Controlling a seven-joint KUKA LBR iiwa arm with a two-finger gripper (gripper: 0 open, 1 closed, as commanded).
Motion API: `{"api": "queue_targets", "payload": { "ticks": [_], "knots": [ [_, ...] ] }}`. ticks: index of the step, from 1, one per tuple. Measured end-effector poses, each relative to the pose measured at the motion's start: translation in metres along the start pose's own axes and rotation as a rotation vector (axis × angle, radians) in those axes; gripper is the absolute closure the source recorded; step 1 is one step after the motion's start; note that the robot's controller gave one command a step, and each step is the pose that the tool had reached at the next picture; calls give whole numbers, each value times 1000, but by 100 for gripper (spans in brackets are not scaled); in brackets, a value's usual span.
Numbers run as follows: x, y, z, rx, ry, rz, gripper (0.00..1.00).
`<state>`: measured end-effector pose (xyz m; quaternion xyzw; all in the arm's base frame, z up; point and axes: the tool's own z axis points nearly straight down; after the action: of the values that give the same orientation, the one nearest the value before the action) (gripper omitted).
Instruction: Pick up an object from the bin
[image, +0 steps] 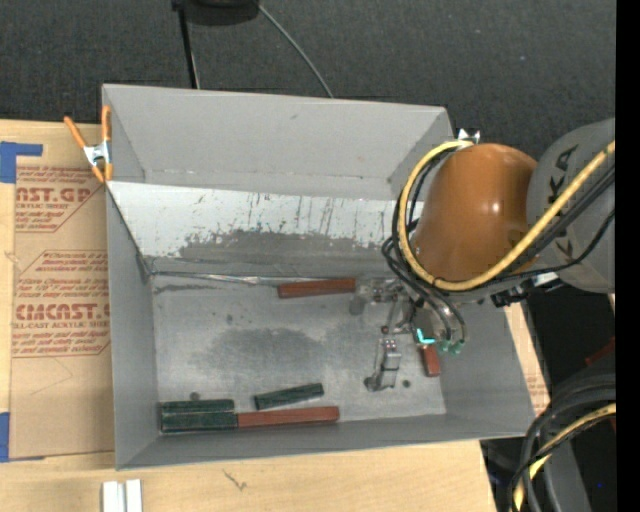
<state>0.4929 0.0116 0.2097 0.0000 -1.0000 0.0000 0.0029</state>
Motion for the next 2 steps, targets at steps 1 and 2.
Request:
{"api": "queue_targets", "payload": {
  "ticks": [1,2],
  "knots": [
    [-1,0,-3,0,-7,0,0],
    [-1,28,54,1,-13,-53,0]
  ]
}}
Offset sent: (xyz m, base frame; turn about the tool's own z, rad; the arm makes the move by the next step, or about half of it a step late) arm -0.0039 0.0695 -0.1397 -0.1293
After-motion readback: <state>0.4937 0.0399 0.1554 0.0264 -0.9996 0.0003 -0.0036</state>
